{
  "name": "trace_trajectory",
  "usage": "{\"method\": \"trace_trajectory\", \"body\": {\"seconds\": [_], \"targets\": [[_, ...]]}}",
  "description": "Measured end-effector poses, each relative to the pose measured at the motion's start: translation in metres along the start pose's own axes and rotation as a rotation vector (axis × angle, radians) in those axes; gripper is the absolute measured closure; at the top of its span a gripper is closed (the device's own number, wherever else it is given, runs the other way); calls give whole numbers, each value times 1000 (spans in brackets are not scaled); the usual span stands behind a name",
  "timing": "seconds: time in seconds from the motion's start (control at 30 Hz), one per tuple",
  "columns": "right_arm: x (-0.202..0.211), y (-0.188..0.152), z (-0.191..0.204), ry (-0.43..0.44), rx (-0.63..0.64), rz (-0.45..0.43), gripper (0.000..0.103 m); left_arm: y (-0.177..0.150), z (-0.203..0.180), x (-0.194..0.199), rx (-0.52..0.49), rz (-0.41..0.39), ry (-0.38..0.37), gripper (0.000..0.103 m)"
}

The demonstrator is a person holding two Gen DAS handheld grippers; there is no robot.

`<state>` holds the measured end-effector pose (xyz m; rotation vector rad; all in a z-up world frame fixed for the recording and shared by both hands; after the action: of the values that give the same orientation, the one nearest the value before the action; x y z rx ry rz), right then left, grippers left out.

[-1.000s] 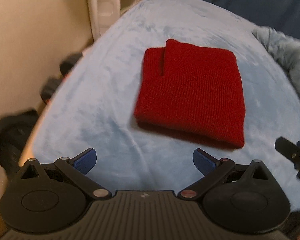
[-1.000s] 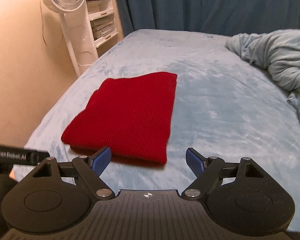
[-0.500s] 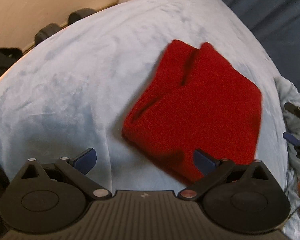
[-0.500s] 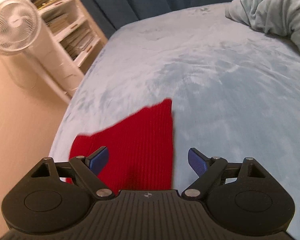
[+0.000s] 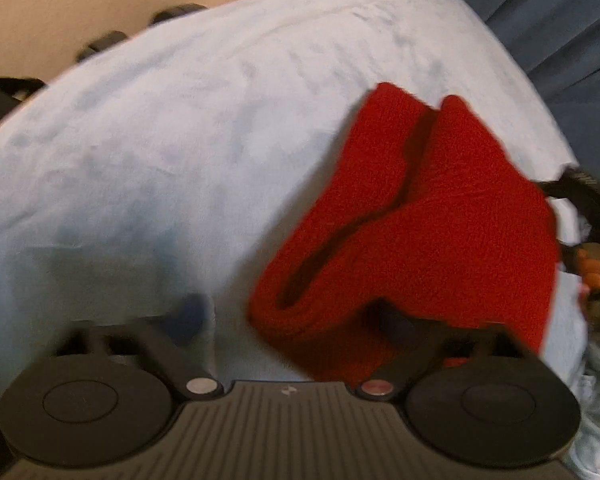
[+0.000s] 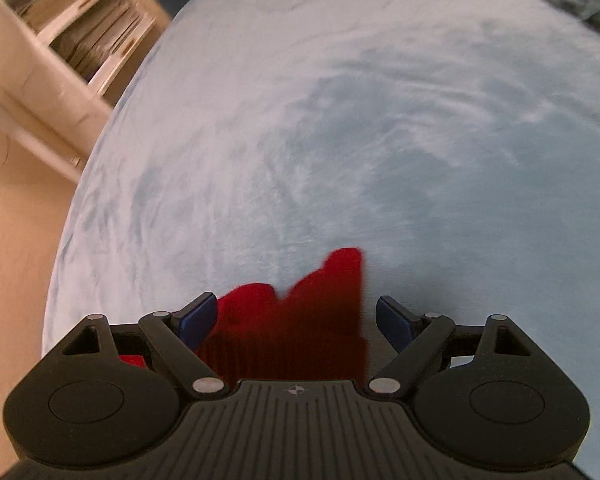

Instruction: Fold small clothes

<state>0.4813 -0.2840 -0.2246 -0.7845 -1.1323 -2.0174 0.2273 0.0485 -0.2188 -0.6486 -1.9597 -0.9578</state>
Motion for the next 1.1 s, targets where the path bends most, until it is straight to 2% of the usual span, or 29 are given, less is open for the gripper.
{"method": "trace_trajectory", "body": {"seconds": [0.07, 0.1, 0.13, 0.17, 0.23, 0.33, 0.43, 0.53, 0.6, 0.73, 0.8, 0.87, 0.9, 0.93, 0.97, 1.0, 1.07, 1.1], "targets": [[-11, 2, 6, 17, 48, 43, 50, 4, 1, 1, 19, 7, -13, 45], [-15, 2, 12, 5, 101, 62, 56, 6, 0, 1, 3, 7, -14, 50], [-18, 1, 17, -21, 163, 67, 75, 9, -1, 1, -17, 4, -20, 52], [-20, 1, 20, -41, 206, 83, 78, 12, -1, 1, -28, 6, -31, 55], [-15, 2, 17, -55, 217, 91, 80, 25, 1, -3, -44, 18, -55, 58], [6, -4, -3, -63, 181, 72, 82, 57, -9, -11, -173, 2, -81, 59], [42, -31, -42, -80, 73, 40, 83, 100, -41, -32, -366, -7, -111, 59], [86, -86, -92, -77, -148, -3, 83, 138, -98, -63, -587, 11, -136, 59], [115, -135, -113, -66, -311, -42, 84, 147, -134, -81, -698, 25, -139, 60], [157, -222, -116, -48, -542, -138, 86, 153, -189, -111, -807, 56, -115, 60], [165, -248, -105, -56, -605, -187, 86, 152, -196, -121, -820, 70, -102, 61], [168, -258, -96, -76, -610, -232, 85, 151, -191, -121, -822, 61, -91, 59], [167, -256, -94, -82, -596, -247, 85, 151, -187, -121, -819, 51, -91, 56], [167, -252, -96, -80, -584, -245, 78, 151, -181, -117, -812, 36, -91, 51], [168, -247, -99, -76, -574, -239, 74, 150, -176, -113, -810, 19, -84, 37], [168, -243, -102, -75, -568, -238, 72, 149, -174, -107, -814, -7, -66, 18], [172, -237, -105, -87, -535, -243, 62, 144, -164, -94, -815, -68, -13, 3], [173, -234, -103, -107, -502, -260, 59, 140, -160, -87, -810, -92, -1, 0]]}}
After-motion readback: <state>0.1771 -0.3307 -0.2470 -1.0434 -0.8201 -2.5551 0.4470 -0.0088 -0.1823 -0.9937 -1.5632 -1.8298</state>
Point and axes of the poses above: each gripper's, at about its wrist camera, not at the fingertips, and x roughly against the way its jaws point, z to its left, y to its top, the point moved 1 cm from there along -x, roughly the way its jaws point, and after that the axes turned 8 degrees about -z, right-handed, at the moved point
